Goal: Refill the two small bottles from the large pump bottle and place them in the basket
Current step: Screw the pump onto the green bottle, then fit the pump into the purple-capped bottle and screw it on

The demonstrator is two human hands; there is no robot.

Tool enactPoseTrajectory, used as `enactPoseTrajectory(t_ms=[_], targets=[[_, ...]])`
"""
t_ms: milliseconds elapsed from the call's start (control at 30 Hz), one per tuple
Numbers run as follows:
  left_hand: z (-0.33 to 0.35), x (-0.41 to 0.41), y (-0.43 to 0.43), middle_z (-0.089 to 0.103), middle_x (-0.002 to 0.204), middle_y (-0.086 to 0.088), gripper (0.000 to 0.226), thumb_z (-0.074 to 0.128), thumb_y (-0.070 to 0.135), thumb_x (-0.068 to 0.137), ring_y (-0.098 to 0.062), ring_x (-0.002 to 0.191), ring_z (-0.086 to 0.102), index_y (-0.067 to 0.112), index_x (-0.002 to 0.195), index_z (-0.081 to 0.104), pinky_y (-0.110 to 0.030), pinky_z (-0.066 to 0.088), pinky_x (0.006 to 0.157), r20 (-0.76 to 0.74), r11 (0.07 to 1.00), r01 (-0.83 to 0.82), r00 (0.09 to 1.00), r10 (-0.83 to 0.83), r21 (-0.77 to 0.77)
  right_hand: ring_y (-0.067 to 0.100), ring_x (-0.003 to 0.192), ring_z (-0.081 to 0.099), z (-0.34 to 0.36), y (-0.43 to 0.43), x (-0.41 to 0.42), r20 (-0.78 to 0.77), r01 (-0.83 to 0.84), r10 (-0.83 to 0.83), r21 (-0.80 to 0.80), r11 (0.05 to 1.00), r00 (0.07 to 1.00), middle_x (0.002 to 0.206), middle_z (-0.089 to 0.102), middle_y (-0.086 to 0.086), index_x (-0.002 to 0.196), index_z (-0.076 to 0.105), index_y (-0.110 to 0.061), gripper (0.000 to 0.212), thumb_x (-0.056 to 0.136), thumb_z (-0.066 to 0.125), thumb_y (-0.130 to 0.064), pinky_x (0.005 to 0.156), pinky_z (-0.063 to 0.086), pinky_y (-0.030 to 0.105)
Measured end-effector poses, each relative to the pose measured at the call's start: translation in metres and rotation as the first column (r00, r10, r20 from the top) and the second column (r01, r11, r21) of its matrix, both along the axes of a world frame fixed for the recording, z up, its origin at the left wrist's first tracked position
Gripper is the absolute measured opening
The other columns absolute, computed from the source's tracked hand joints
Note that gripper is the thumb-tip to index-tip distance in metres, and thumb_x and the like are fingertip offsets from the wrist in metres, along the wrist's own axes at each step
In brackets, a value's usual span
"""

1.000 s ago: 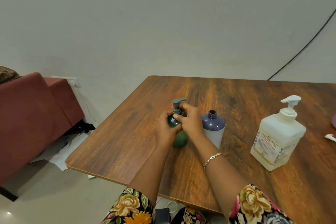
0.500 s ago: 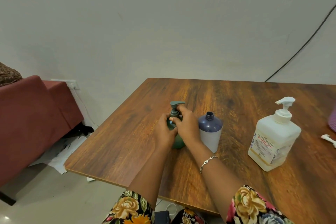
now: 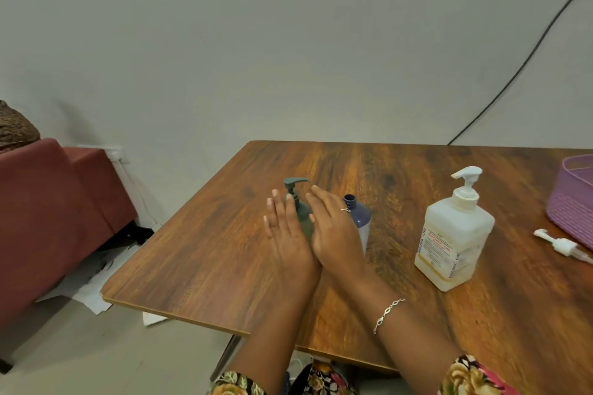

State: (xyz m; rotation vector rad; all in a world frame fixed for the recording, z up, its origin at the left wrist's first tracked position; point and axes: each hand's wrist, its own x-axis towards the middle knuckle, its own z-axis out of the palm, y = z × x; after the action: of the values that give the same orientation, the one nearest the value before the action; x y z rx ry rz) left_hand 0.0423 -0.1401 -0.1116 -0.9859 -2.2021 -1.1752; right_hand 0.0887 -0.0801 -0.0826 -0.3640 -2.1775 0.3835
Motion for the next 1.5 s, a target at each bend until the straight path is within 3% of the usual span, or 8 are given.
enactPoseTrajectory(t_ms=[200, 367, 633, 967, 1067, 1167, 1333, 1500], targets=[[-0.007, 0.034, 0.01, 0.014, 0.15, -0.02, 0.077, 0.066, 0.012, 0.084, -0.019, 0.144, -0.007, 0.004, 0.143, 0.017, -0.041, 0.002, 0.115, -0.175, 0.998, 0.034, 0.984, -0.042, -0.048, 0.029, 0.112, 0.056, -0.008, 0.013, 0.046, -0.016, 0.063, -0.062, 0.109, 0.992, 0.998, 0.122, 0.059, 0.016, 0.115, 0.061, 0.001, 0.033, 0.083, 0.054, -0.001, 0.087, 0.051, 0.034], [-0.013, 0.07, 0.018, 0.002, 0.154, -0.014, 0.068, 0.05, 0.017, 0.089, -0.022, 0.144, -0.008, 0.001, 0.144, 0.013, -0.044, 0.005, 0.116, -0.259, 0.974, 0.154, 0.946, -0.193, -0.166, 0.024, 0.121, 0.049, -0.022, 0.022, 0.093, 0.057, 0.091, -0.099, 0.138, 0.986, 0.993, 0.129, 0.054, 0.012, 0.128, 0.051, -0.005, 0.037, 0.092, 0.044, -0.015, 0.096, 0.047, 0.036], [-0.018, 0.134, 0.038, 0.024, 0.149, -0.022, 0.075, 0.065, 0.018, 0.082, -0.022, 0.145, -0.005, -0.001, 0.142, 0.025, -0.044, 0.008, 0.115, -0.23, 0.908, 0.309, 0.897, -0.377, -0.281, 0.023, 0.109, 0.057, -0.036, 0.044, 0.166, 0.024, 0.171, -0.175, 0.132, 0.976, 0.984, 0.116, 0.062, 0.012, 0.117, 0.059, -0.003, 0.036, 0.094, 0.037, -0.021, 0.092, 0.049, 0.038], [-0.011, 0.212, 0.095, 0.026, 0.15, -0.018, 0.069, 0.066, 0.011, 0.083, -0.031, 0.141, 0.02, -0.004, 0.14, 0.031, -0.046, 0.016, 0.115, -0.197, 0.809, 0.531, 0.79, -0.581, -0.254, 0.013, 0.099, 0.057, -0.03, 0.085, 0.251, -0.036, 0.34, -0.339, -0.001, 0.941, 0.94, 0.109, 0.063, 0.005, 0.112, 0.062, -0.007, 0.031, 0.091, 0.041, -0.018, 0.083, 0.047, 0.02], [-0.007, 0.231, 0.116, 0.016, 0.154, -0.012, 0.068, 0.054, 0.017, 0.093, -0.024, 0.143, 0.009, 0.004, 0.145, 0.015, -0.045, 0.015, 0.116, -0.089, 0.748, 0.612, 0.756, -0.649, -0.259, 0.012, 0.101, 0.057, -0.03, 0.105, 0.275, -0.018, 0.403, -0.403, -0.014, 0.915, 0.915, 0.109, 0.063, 0.004, 0.112, 0.061, -0.01, 0.03, 0.09, 0.041, -0.016, 0.087, 0.041, 0.016], [-0.009, 0.239, 0.136, -0.002, 0.157, 0.001, 0.073, 0.041, 0.036, 0.098, -0.005, 0.14, -0.013, 0.017, 0.146, -0.011, -0.026, -0.001, 0.117, 0.117, 0.666, 0.685, 0.718, -0.687, -0.294, 0.02, 0.097, 0.061, -0.029, 0.132, 0.29, -0.082, 0.477, -0.478, -0.031, 0.878, 0.874, 0.103, 0.067, 0.009, 0.104, 0.065, -0.004, 0.027, 0.086, 0.045, -0.009, 0.09, 0.041, 0.022], [-0.018, 0.237, 0.164, -0.009, 0.158, -0.001, 0.087, 0.045, 0.05, 0.092, -0.014, 0.144, -0.011, 0.015, 0.148, -0.011, -0.027, -0.006, 0.112, 0.206, 0.598, 0.658, 0.733, -0.648, -0.458, 0.027, 0.084, 0.064, -0.03, 0.184, 0.303, 0.051, 0.554, -0.553, -0.03, 0.832, 0.832, 0.093, 0.069, 0.011, 0.097, 0.068, -0.002, 0.025, 0.076, 0.059, 0.009, 0.075, 0.048, 0.032], [-0.023, 0.234, 0.184, -0.009, 0.158, -0.001, 0.086, 0.047, 0.049, 0.091, -0.015, 0.144, -0.01, 0.016, 0.149, -0.009, -0.027, -0.007, 0.11, 0.252, 0.58, 0.634, 0.756, -0.605, -0.512, 0.028, 0.078, 0.062, -0.037, 0.227, 0.292, 0.259, 0.573, -0.548, -0.024, 0.819, 0.795, 0.088, 0.069, 0.007, 0.099, 0.067, -0.01, 0.023, 0.083, 0.054, -0.001, 0.062, 0.044, 0.031]])
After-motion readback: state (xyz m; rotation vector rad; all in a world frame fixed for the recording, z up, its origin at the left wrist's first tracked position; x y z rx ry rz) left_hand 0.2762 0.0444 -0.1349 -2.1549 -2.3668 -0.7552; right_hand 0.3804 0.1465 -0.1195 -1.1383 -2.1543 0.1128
